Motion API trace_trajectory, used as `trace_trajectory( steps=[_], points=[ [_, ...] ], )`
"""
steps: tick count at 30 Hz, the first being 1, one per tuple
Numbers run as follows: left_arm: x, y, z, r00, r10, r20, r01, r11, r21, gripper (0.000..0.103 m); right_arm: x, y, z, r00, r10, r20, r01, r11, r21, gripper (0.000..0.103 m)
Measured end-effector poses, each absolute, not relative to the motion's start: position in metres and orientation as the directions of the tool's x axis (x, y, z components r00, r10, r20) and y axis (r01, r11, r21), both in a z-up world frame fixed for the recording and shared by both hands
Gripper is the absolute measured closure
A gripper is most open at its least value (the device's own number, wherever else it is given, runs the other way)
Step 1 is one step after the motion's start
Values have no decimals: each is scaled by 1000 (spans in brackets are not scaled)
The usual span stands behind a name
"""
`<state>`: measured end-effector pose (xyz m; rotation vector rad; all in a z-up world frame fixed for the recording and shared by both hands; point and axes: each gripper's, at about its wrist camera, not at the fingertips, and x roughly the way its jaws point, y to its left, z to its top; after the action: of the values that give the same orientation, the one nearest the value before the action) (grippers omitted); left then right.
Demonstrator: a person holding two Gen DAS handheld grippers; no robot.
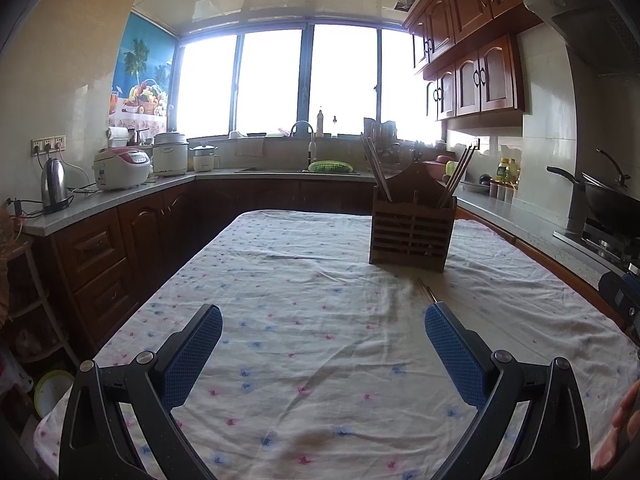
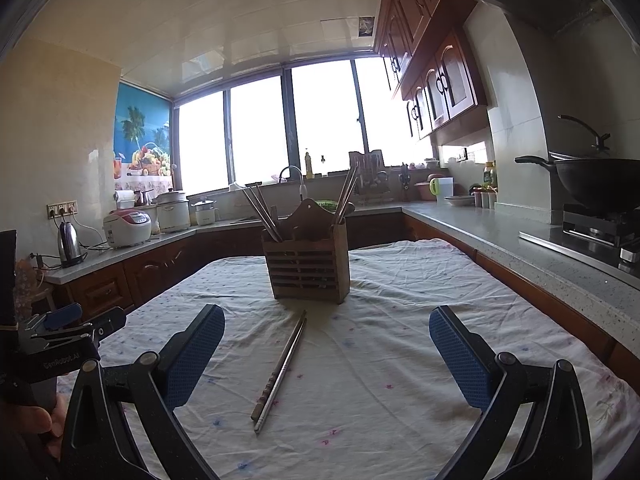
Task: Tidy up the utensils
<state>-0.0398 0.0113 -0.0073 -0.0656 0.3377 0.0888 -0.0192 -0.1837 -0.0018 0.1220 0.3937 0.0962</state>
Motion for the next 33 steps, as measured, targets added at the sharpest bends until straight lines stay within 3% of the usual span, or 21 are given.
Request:
trace_trajectory(
  steps=[33],
  points=[
    [-38, 1, -8, 934, 89, -345, -107, 994, -34, 1, -16, -178, -2, 911, 139, -389, -86, 985, 150, 0]
  ],
)
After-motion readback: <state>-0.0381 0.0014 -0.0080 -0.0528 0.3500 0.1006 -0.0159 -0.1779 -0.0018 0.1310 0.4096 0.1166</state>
